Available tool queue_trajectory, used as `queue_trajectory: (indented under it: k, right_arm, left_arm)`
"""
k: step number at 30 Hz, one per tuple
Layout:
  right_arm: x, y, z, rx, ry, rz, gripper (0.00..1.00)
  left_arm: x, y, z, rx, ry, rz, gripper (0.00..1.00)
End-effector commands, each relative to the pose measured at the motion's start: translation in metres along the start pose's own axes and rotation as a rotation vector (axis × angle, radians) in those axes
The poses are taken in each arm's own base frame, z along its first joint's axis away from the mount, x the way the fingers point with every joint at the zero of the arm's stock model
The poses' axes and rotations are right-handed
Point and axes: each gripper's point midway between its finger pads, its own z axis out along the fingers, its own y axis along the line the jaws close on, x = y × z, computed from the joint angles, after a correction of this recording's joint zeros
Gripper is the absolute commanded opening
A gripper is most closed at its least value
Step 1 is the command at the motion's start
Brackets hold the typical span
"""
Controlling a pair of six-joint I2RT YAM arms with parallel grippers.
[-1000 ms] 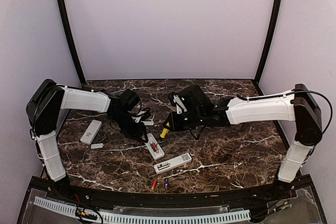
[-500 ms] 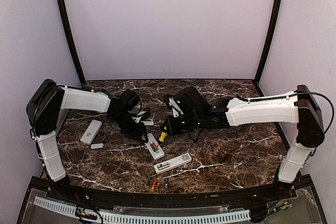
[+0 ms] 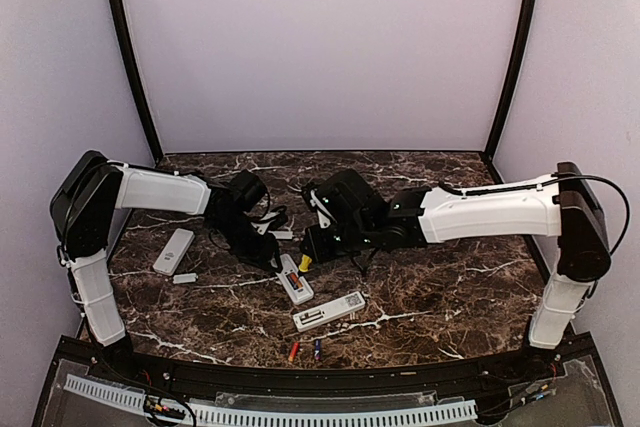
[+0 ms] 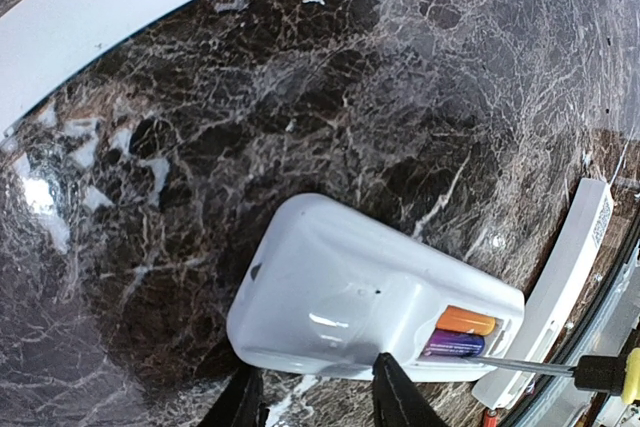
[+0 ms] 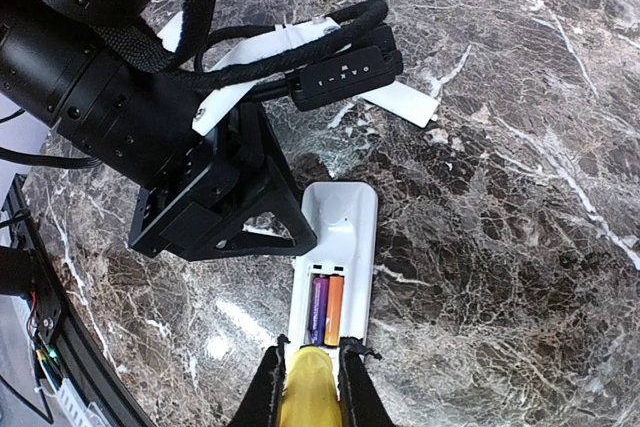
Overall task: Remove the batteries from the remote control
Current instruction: Hold the remote control without the battery cover at the center of the board.
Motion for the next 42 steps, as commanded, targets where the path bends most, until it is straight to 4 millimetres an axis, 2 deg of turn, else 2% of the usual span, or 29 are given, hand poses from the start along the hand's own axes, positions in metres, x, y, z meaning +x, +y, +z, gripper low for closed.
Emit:
queue_trajectory:
  k: [1,7,16,24,42]
  right_arm:
    - [-0.003,-0.004,-0.003,0.047,-0.011,-0.026,0.0]
    - [-0.019,0.002,-0.016,0.033,-0.062,-0.021,0.0]
    - [-0.025,0.004,-0.023,0.029,-0.08,-0.021,0.0]
    - [-0.016,0.0,-0.015,0.035,-0.05,-0.019,0.0]
    - [-0.008,0.004,-0.003,0.011,-0.019,-0.016,0.0]
  left_arm:
    - [0.002,-0.003,0.001,0.002,0.018,0.013,0.36]
    - [0.001,-0.003,0.001,0.002,0.017,0.012,0.35]
    - [0.002,-0.003,0.002,0.002,0.02,0.012,0.35]
    - [0.002,-0.003,0.002,0.003,0.021,0.013,0.35]
    - [0.001,-0.004,0.002,0.004,0.021,0.013,0.34]
